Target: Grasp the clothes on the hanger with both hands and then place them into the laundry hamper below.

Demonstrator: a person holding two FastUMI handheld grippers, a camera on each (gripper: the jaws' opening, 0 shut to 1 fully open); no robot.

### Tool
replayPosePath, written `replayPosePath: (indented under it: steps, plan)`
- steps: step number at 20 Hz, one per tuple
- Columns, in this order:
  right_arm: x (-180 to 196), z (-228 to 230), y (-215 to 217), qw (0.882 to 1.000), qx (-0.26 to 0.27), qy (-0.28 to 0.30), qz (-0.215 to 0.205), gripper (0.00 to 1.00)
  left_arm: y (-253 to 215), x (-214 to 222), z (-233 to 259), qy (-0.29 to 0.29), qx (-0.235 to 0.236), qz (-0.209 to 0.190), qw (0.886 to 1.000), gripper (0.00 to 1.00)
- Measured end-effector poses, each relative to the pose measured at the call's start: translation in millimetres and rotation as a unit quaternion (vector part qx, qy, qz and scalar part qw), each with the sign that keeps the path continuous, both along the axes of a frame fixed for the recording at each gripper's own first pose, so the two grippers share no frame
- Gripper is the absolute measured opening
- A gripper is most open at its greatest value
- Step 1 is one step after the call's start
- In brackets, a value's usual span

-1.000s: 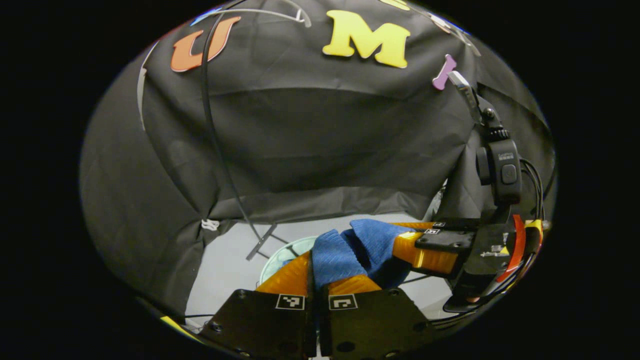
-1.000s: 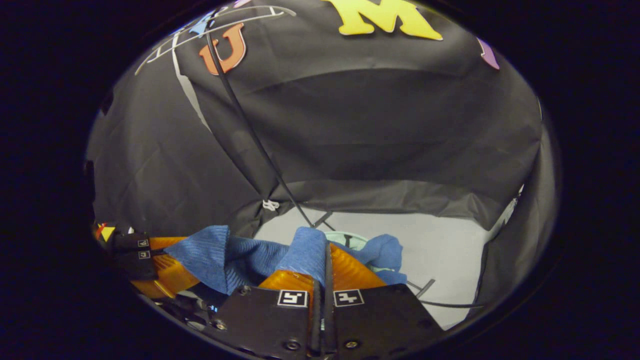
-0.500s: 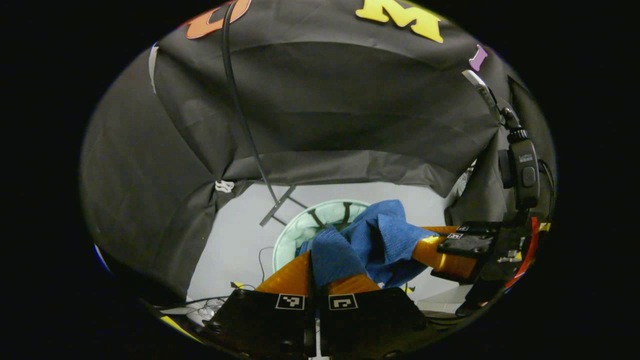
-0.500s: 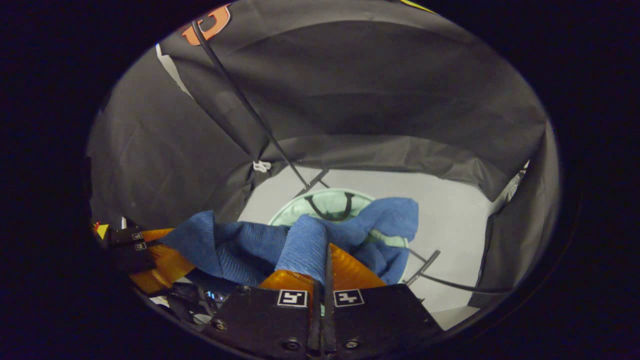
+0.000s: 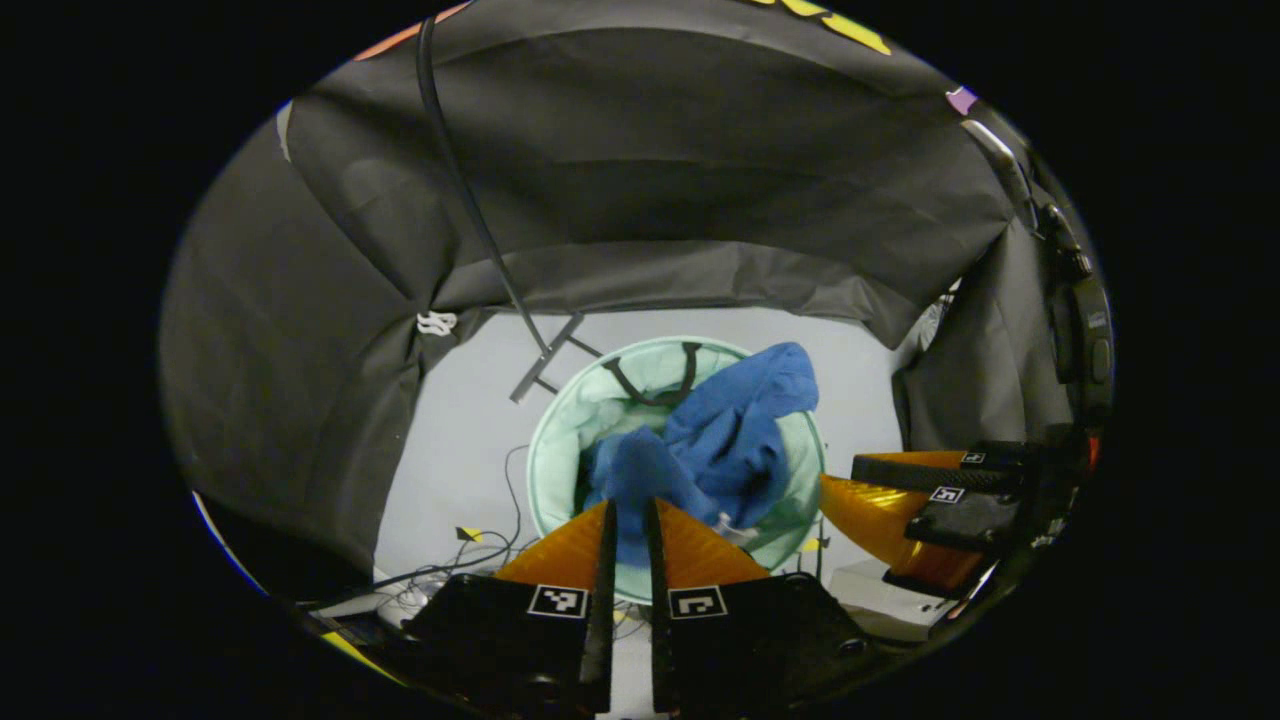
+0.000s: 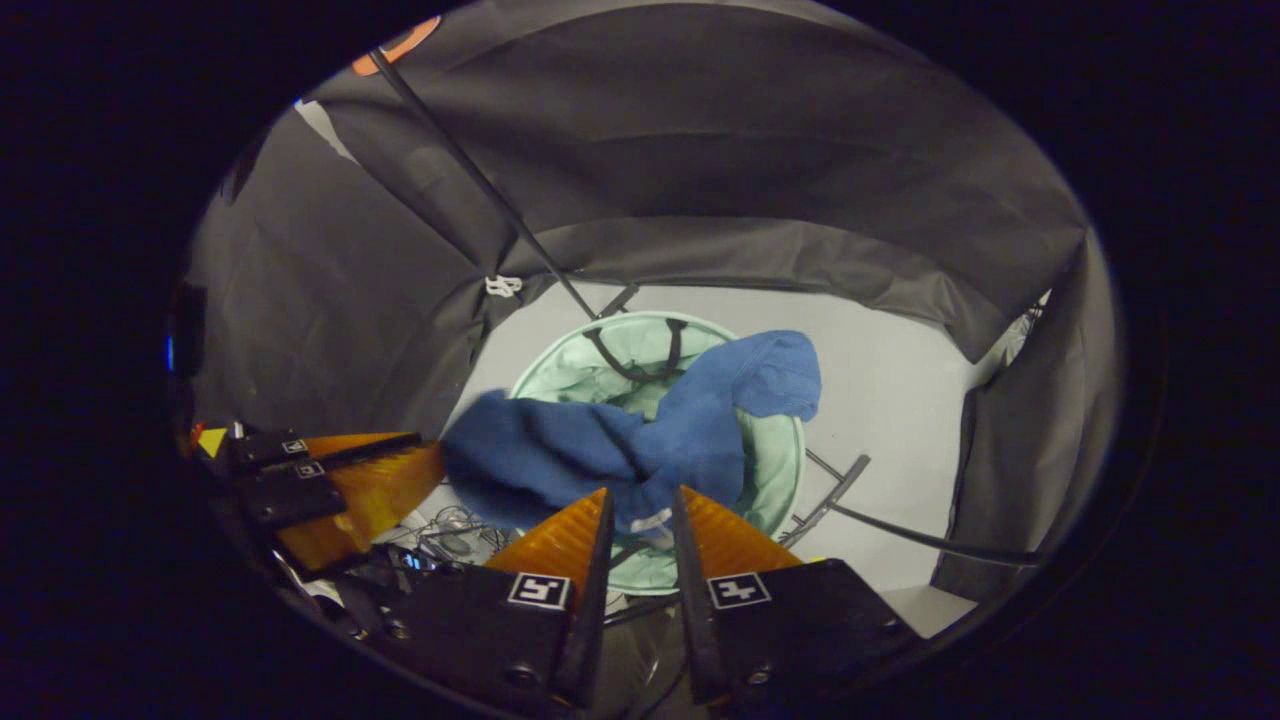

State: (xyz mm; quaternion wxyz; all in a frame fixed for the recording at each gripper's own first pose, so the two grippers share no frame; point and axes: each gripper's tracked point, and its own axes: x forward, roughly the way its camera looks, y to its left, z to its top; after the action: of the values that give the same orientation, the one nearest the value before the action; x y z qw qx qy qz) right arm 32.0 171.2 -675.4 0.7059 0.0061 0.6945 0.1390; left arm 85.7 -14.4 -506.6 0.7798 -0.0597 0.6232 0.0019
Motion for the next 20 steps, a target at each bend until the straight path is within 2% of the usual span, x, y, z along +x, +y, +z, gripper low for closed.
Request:
replayPosePath:
  steps: [1, 3, 4, 5, 7, 8, 10, 13, 17, 20]
  plan:
    - [3.2, 4.2, -4.9, 1.000, -0.004, -0.008, -0.004, 0.40, -2.1, 2.0, 3.1, 0.000, -0.001, -0.001, 1.000, 0.18]
    - [5.4, 12.9, -17.0, 1.000, -0.010, -0.025, -0.005, 0.46, -3.1, 4.4, 9.9, 0.000, 0.004, -0.002, 1.000, 0.31]
    - [6.3, 17.7, -21.8, 0.999, -0.014, -0.035, -0.004, 0.53, -2.8, 3.4, 12.3, 0.000, 0.005, 0.001, 1.000, 0.45]
    - [9.9, 22.0, -24.6, 0.999, -0.018, -0.046, -0.003, 0.54, -3.9, 3.9, 15.0, -0.003, 0.003, 0.006, 1.000, 0.59]
    - [12.0, 30.7, -31.0, 0.998, -0.025, -0.065, 0.000, 0.58, -5.4, 3.4, 19.6, -0.008, -0.002, 0.018, 1.000, 0.94]
    - [12.3, 34.9, -34.7, 0.997, -0.031, -0.075, 0.005, 0.61, -4.5, 2.5, 24.5, -0.010, -0.002, 0.023, 1.000, 0.89]
    - [19.3, 48.8, -39.2, 0.994, -0.042, -0.101, 0.018, 0.76, -0.3, -0.5, 32.6, -0.011, 0.001, 0.029, 1.000, 0.92]
    - [32.9, 82.8, -38.8, 0.989, -0.038, -0.142, 0.028, 0.75, 6.8, 5.6, 55.2, -0.037, 0.008, 0.025, 0.999, 1.00]
    - [55.8, 146.6, -40.9, 0.977, -0.006, -0.213, 0.008, 0.76, 19.2, 27.1, 110.0, -0.125, 0.033, 0.018, 0.991, 1.00]
    - [65.6, 203.1, -53.3, 0.963, -0.001, -0.269, -0.008, 0.75, 26.1, 40.9, 169.0, -0.198, 0.048, 0.010, 0.979, 0.98]
